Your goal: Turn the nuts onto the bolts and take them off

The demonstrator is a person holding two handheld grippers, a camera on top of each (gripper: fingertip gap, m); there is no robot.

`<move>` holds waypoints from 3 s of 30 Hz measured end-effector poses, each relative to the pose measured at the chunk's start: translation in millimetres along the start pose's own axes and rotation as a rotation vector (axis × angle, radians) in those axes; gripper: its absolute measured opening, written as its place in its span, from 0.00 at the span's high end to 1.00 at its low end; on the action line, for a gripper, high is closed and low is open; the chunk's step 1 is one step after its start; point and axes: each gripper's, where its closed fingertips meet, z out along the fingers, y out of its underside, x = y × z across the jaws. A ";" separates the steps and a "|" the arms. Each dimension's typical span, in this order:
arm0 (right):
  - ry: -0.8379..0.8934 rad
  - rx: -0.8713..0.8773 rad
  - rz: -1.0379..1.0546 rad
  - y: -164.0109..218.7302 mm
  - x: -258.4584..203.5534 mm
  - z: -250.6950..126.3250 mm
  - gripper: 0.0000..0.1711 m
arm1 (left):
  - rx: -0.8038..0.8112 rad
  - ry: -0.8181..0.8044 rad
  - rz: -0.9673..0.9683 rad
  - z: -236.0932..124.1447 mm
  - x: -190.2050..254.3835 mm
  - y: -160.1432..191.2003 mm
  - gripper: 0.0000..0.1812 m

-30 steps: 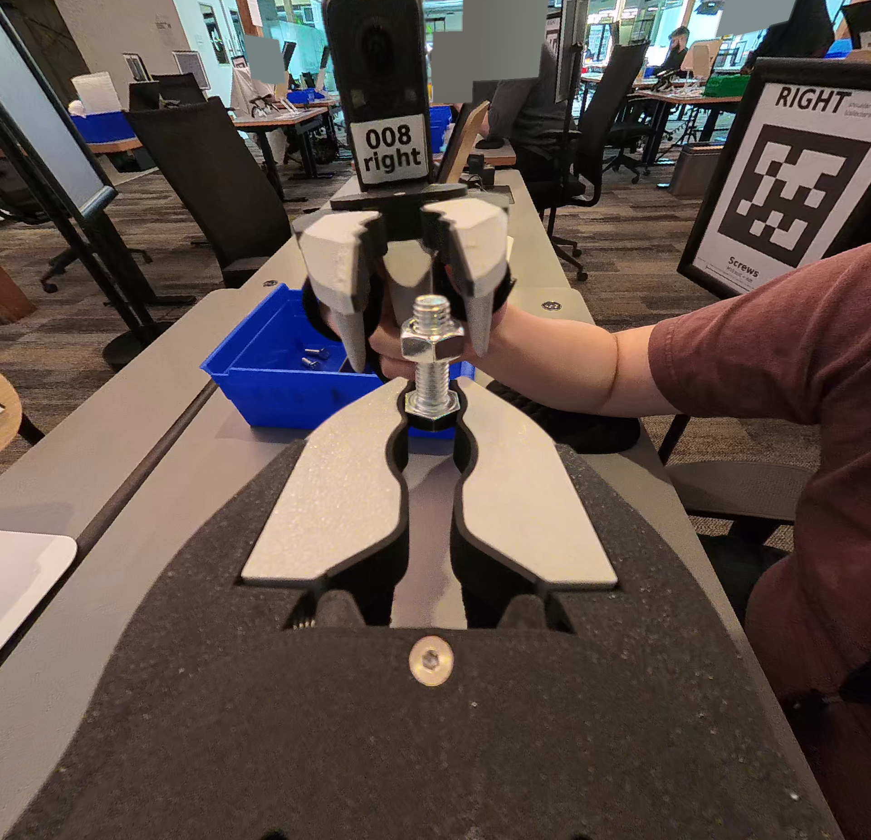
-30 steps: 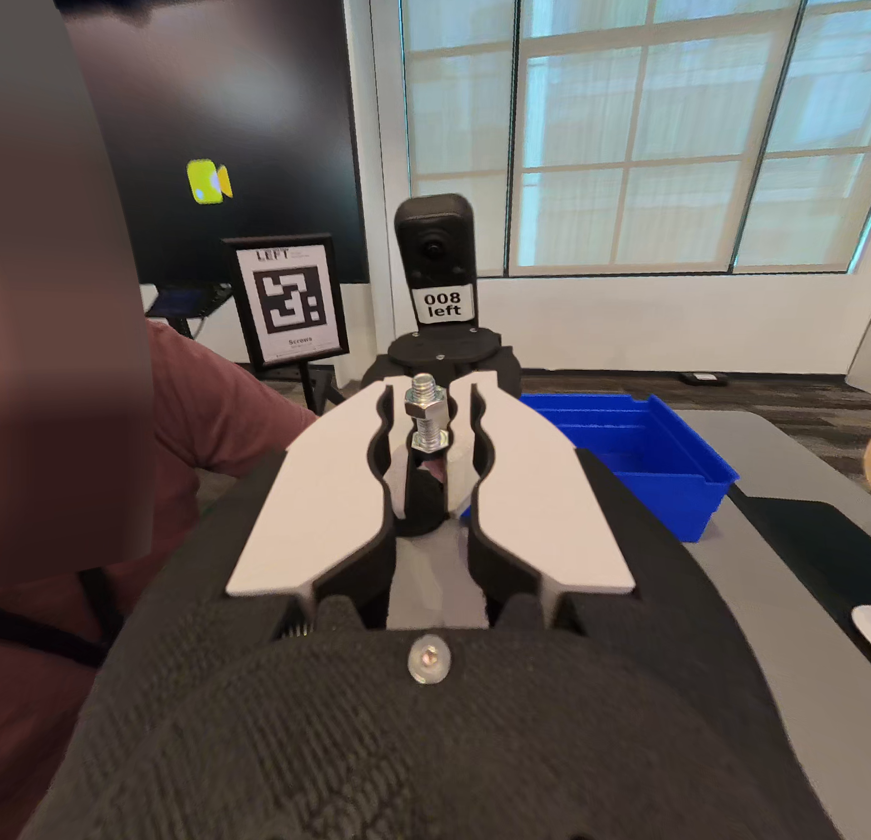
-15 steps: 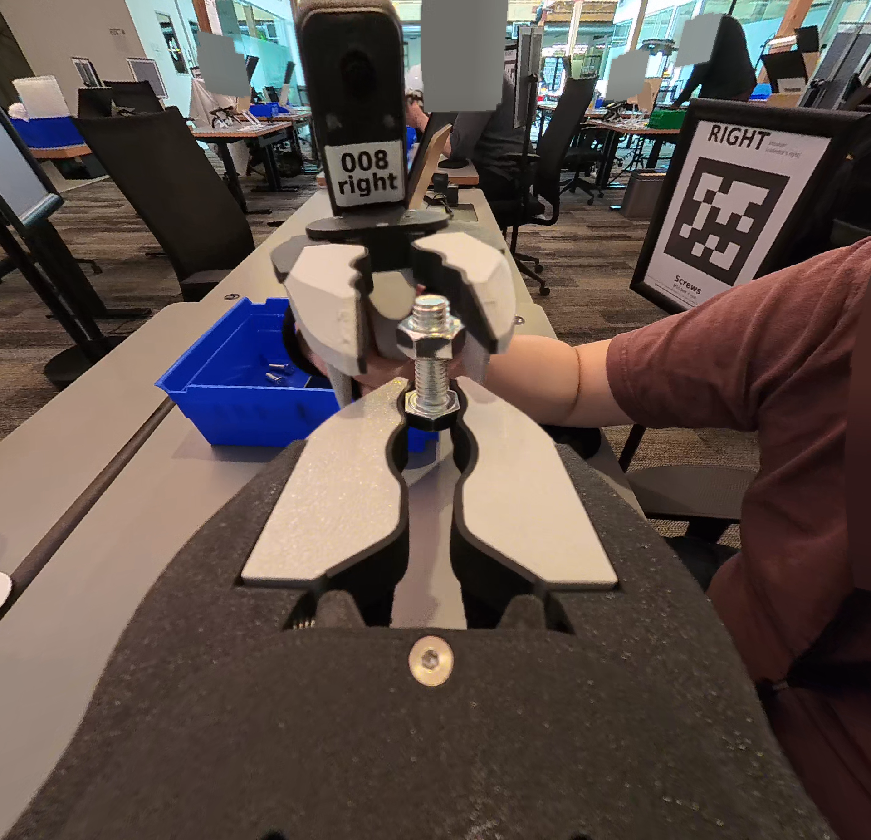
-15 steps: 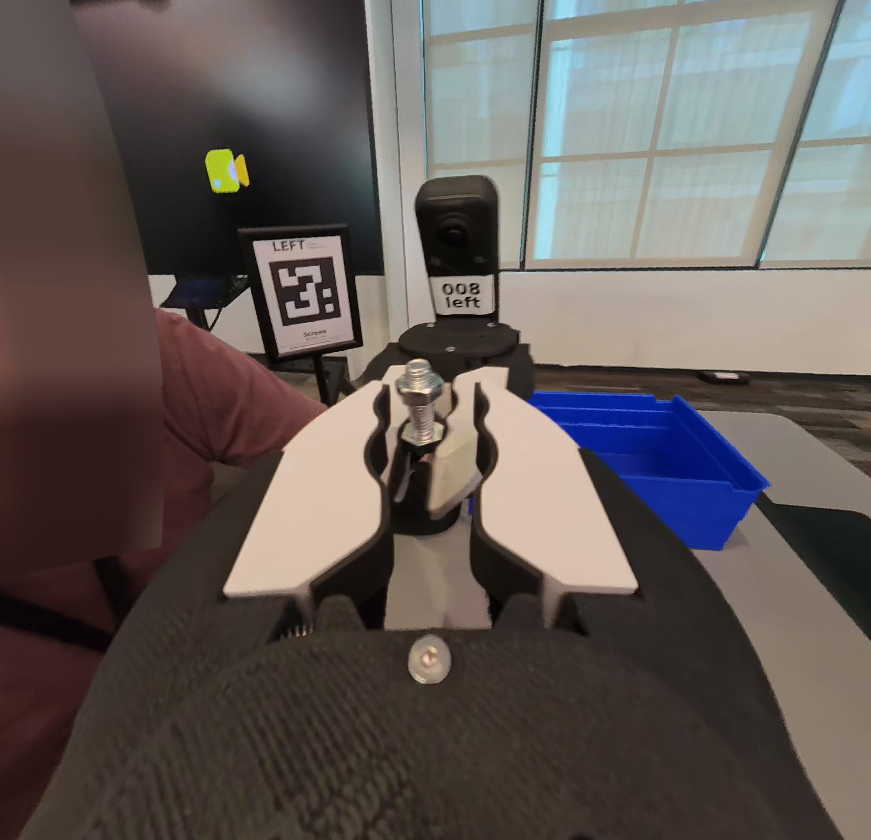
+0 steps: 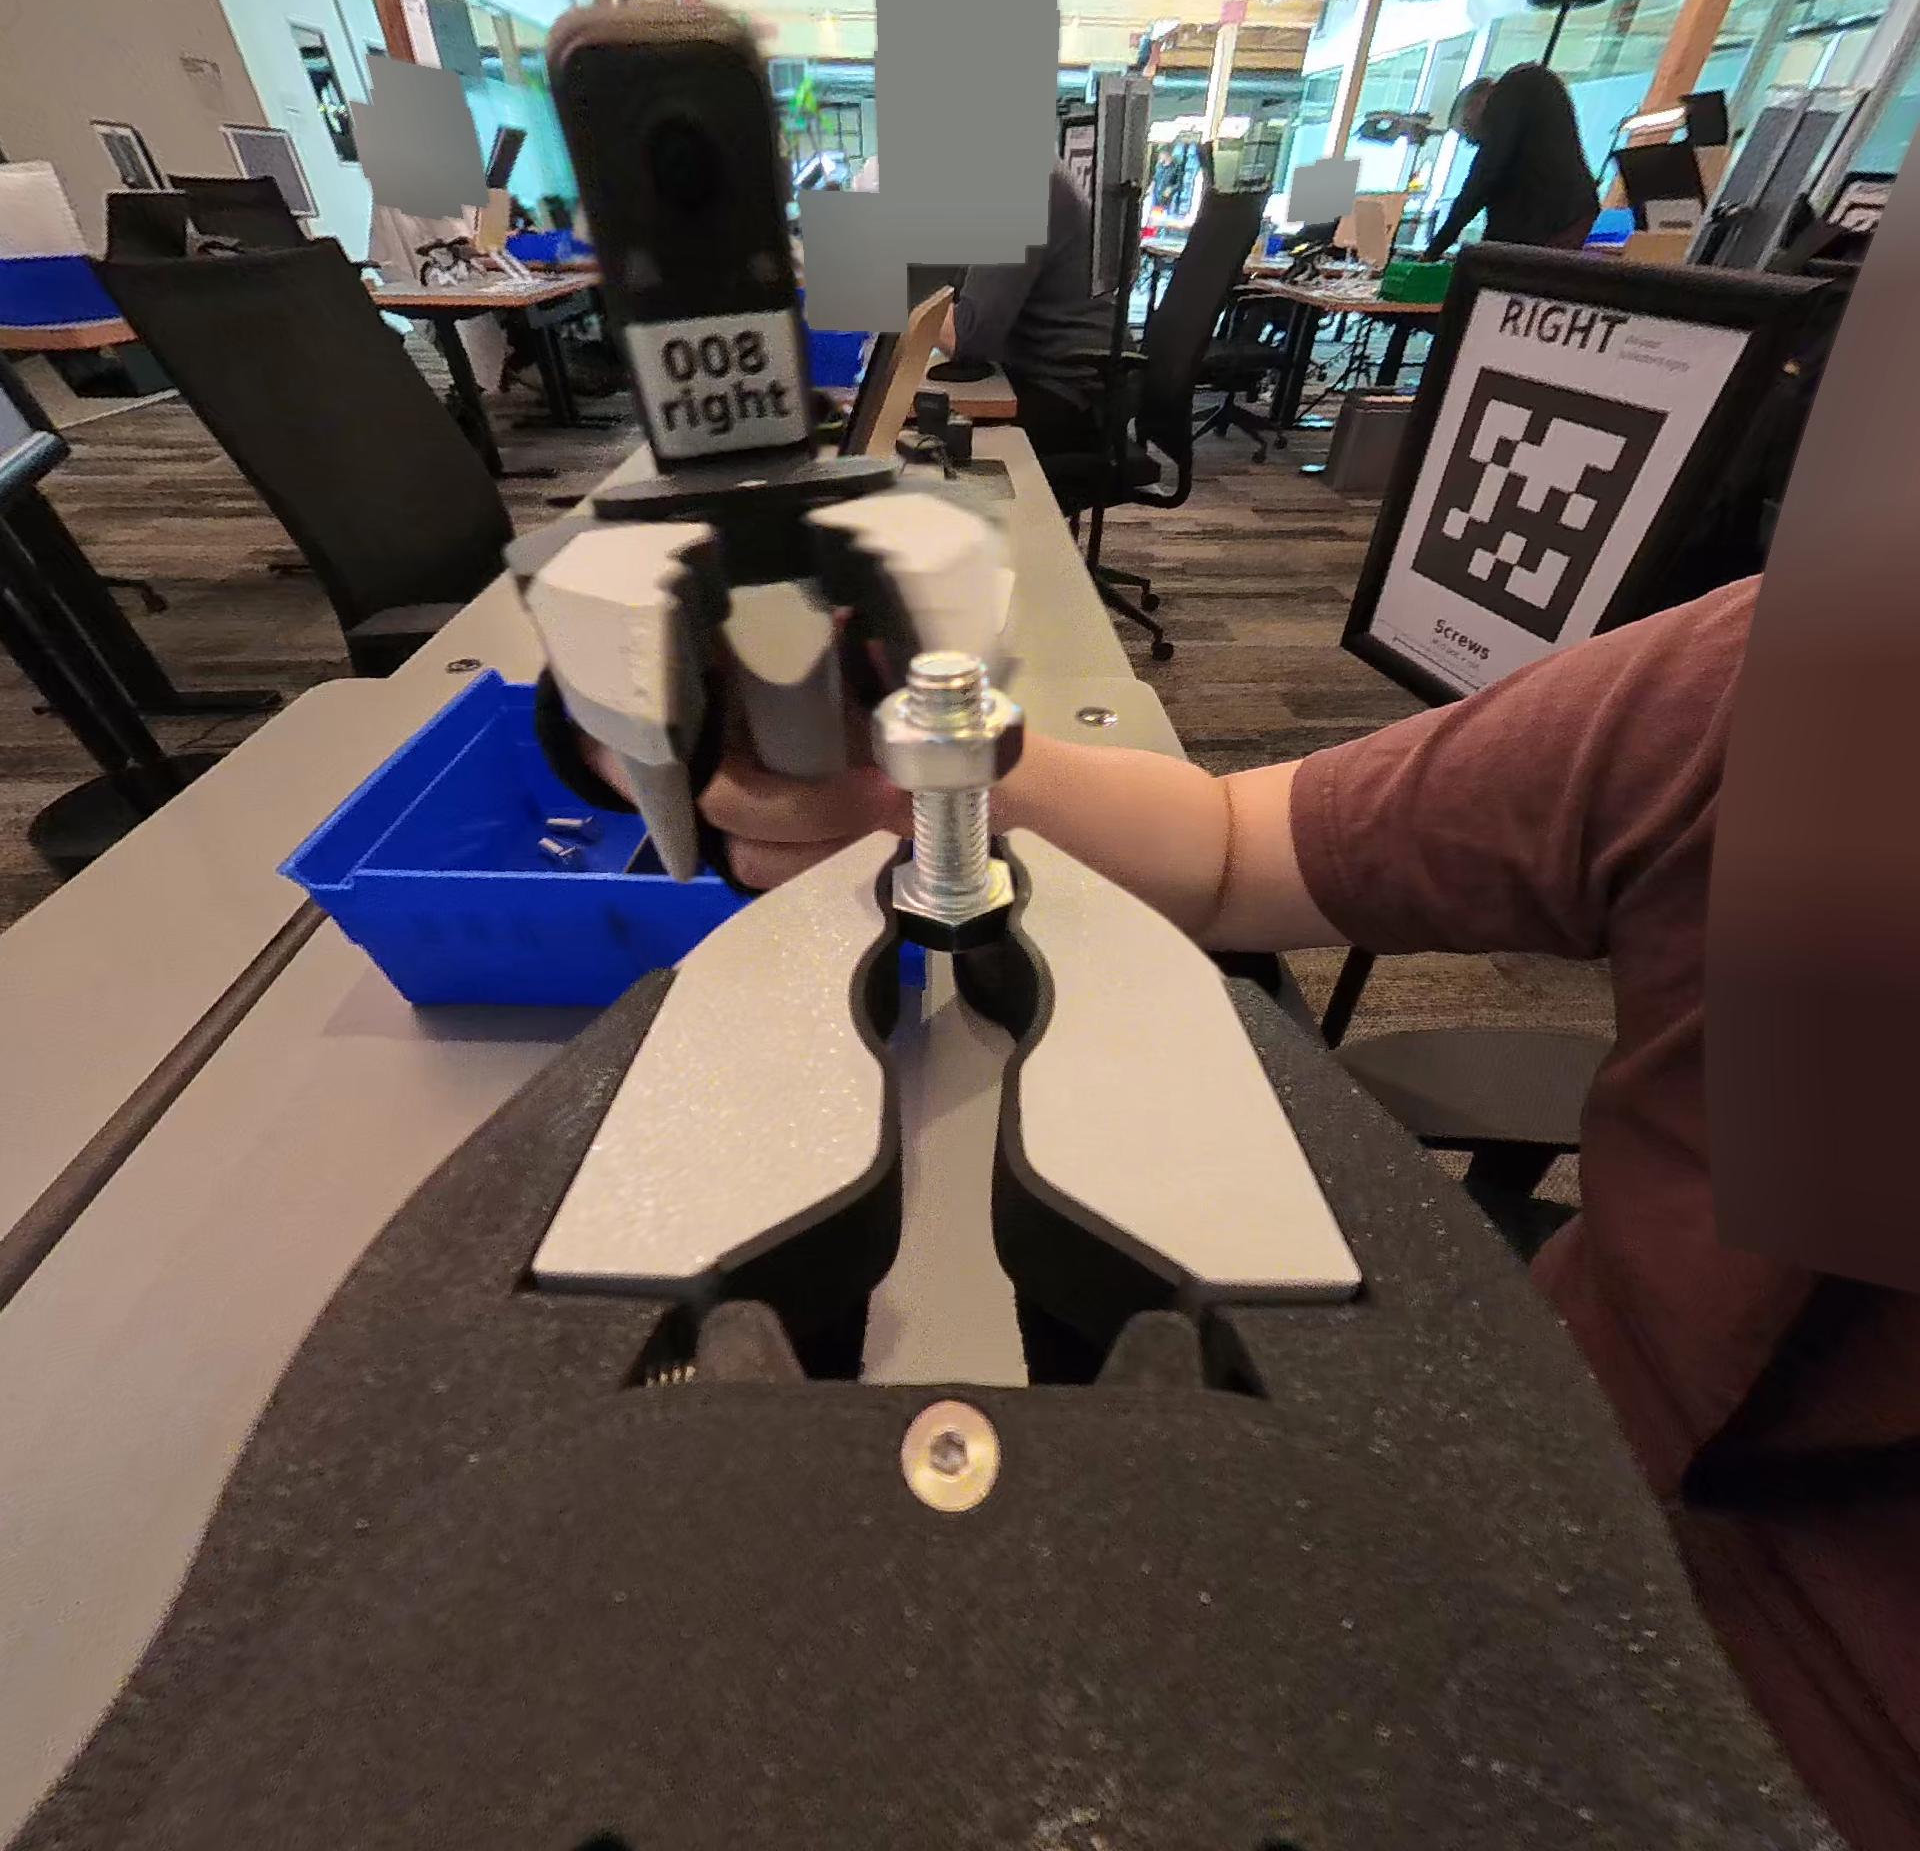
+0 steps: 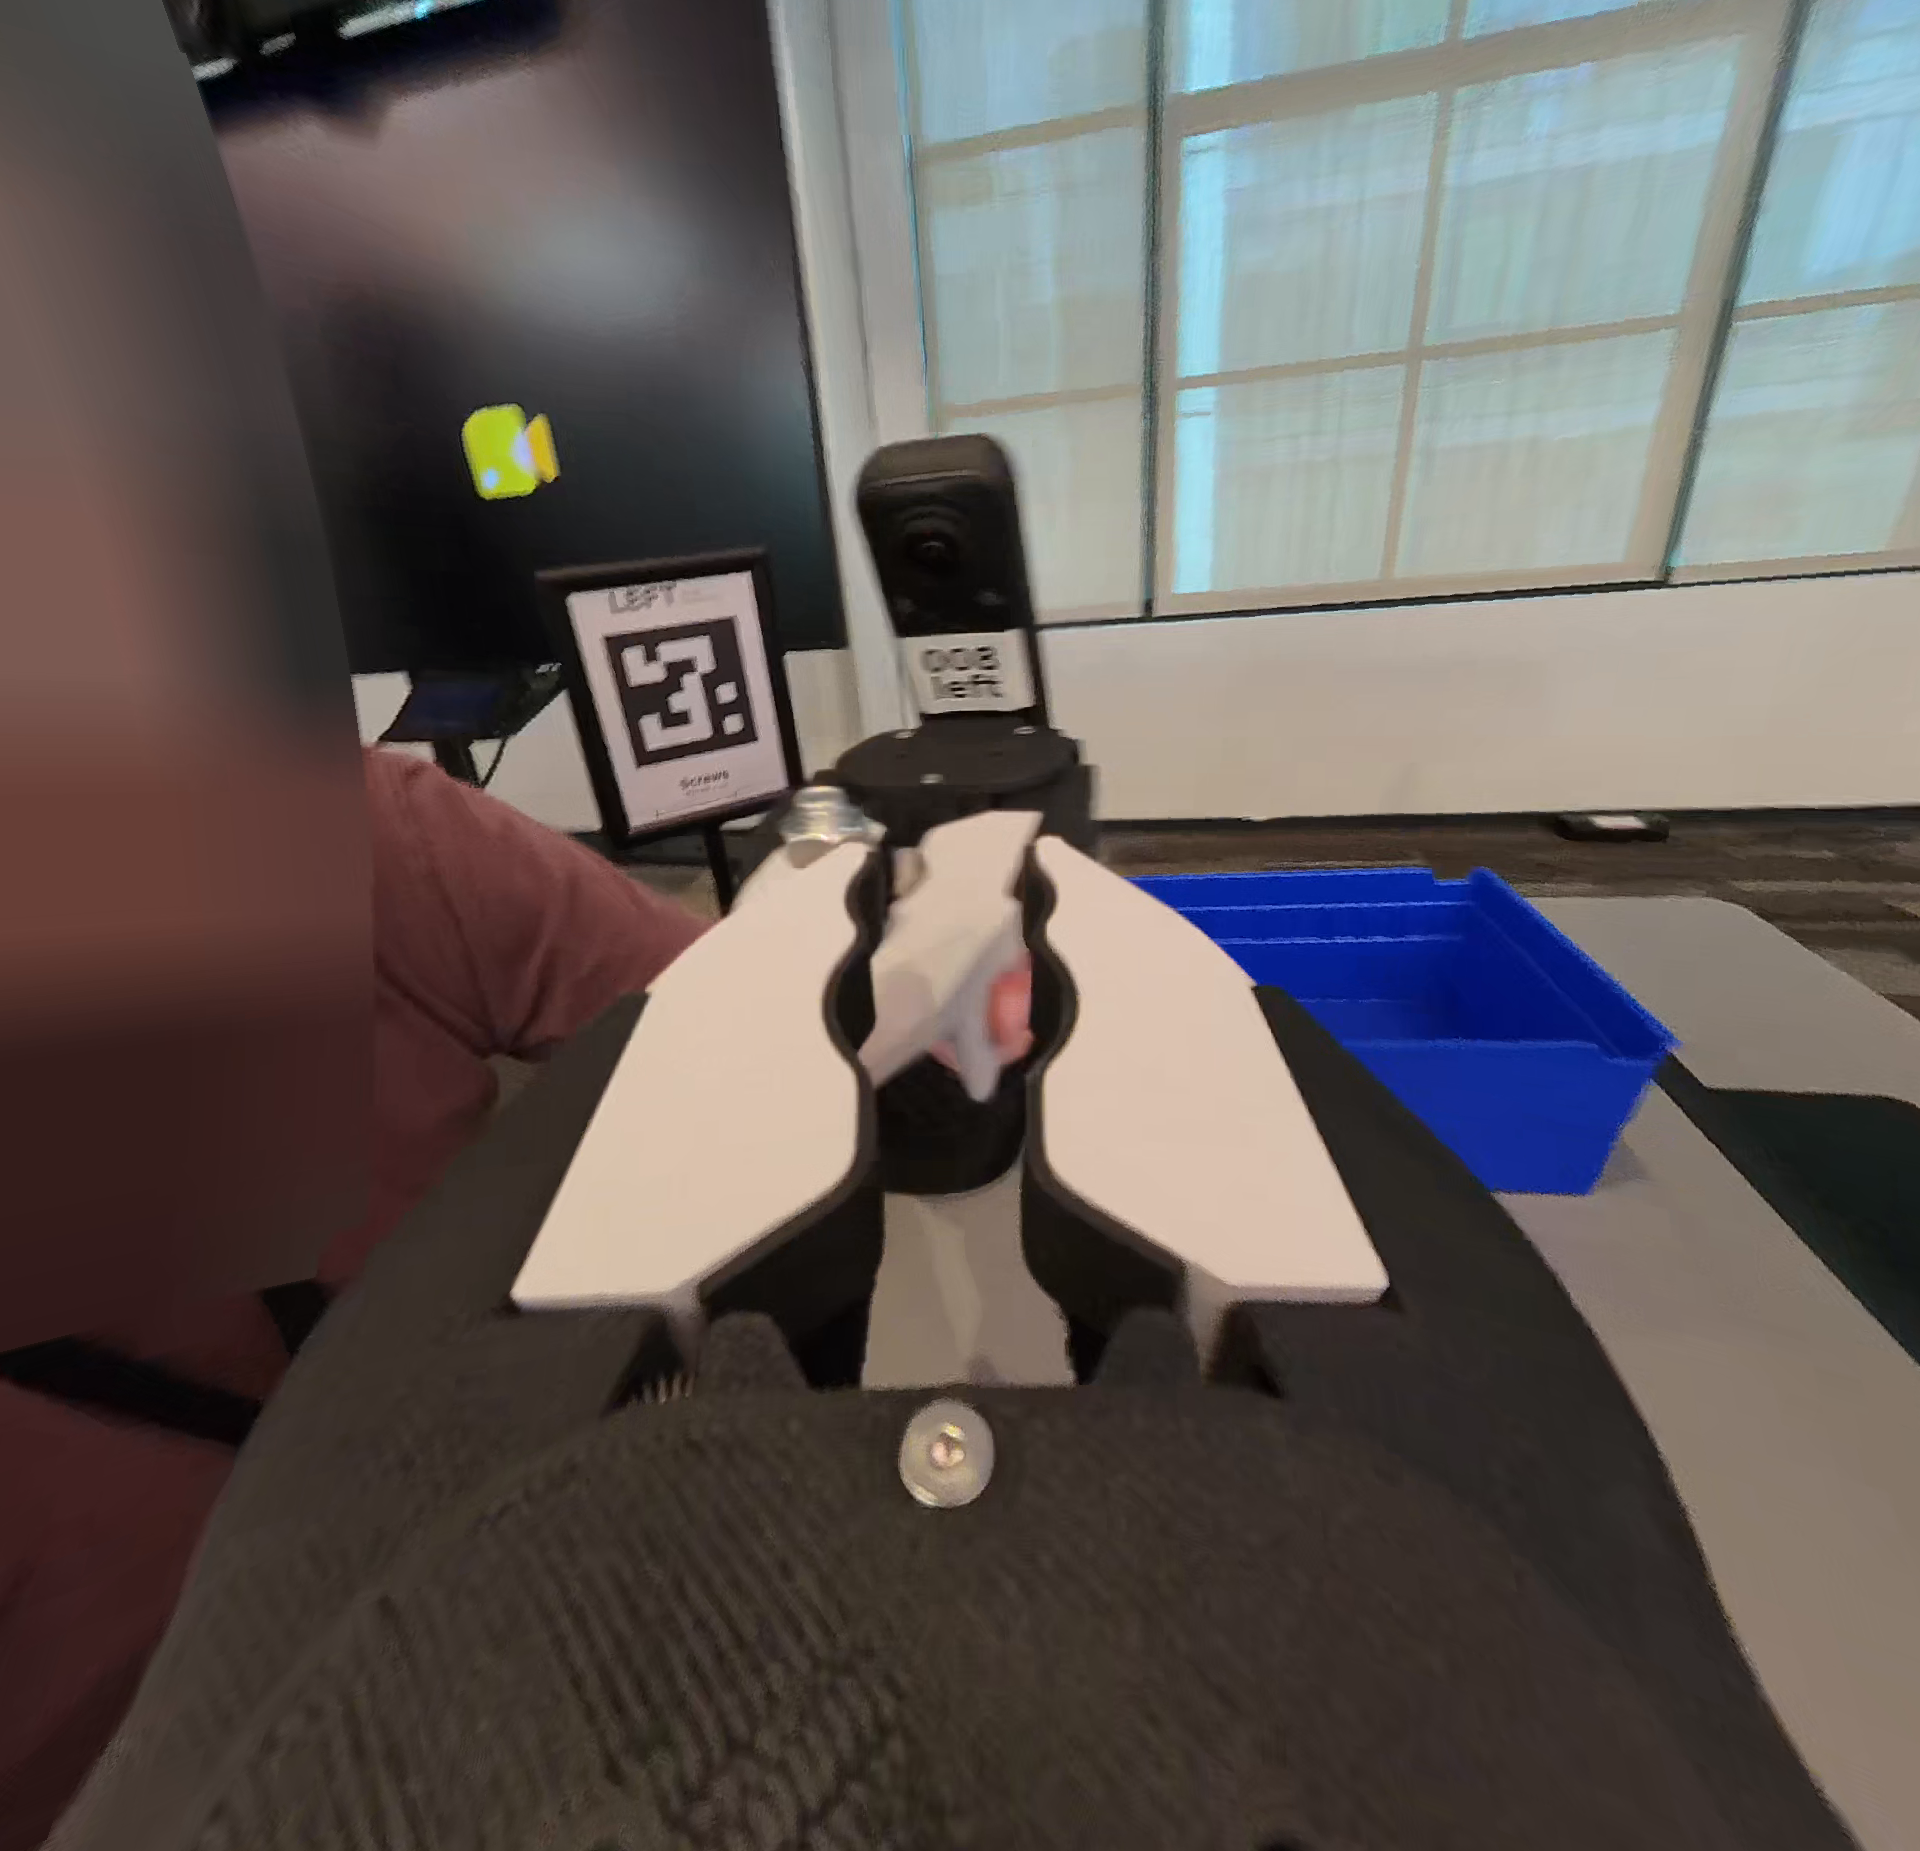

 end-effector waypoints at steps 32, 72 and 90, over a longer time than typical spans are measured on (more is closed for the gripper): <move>-0.095 -0.037 -0.041 -0.9 -30.8 11.9 0.83 | -0.015 0.037 -0.023 1.3 5.9 0.9 0.92; -0.088 -0.002 0.026 -1.6 -16.0 3.6 0.84 | -0.036 0.028 -0.012 4.0 9.1 2.9 0.92; -0.103 -0.002 0.001 -7.0 -27.0 5.6 0.83 | -0.034 0.037 -0.006 1.3 11.4 -0.1 0.92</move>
